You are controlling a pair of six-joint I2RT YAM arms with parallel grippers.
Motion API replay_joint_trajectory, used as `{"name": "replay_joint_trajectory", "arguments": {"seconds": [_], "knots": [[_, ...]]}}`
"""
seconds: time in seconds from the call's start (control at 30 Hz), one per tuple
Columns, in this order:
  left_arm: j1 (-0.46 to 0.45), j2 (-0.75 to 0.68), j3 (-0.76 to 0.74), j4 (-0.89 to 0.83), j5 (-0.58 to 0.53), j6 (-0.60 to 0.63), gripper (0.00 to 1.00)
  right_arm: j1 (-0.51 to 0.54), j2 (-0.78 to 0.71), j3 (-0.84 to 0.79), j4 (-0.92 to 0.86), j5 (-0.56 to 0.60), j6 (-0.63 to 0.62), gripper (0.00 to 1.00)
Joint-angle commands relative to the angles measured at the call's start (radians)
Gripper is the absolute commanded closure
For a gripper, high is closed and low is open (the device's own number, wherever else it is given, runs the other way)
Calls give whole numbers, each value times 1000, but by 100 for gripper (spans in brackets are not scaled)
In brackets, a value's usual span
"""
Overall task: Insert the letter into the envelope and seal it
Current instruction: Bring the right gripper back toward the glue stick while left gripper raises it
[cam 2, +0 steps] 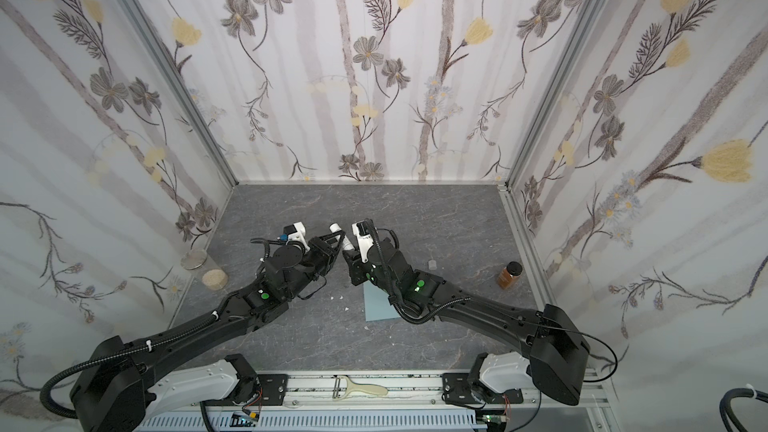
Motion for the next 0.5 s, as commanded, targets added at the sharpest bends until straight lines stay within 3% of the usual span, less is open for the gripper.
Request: {"name": "replay_joint_trajectory", "arguments": {"seconds": [0.0,0.47], "knots": [[1,1,11,49,-2,-2,100,1,-7,0,40,-24,8,71],[1,26,8,64,42,17,100,-1,-10,15,53,-82,29,80]]}}
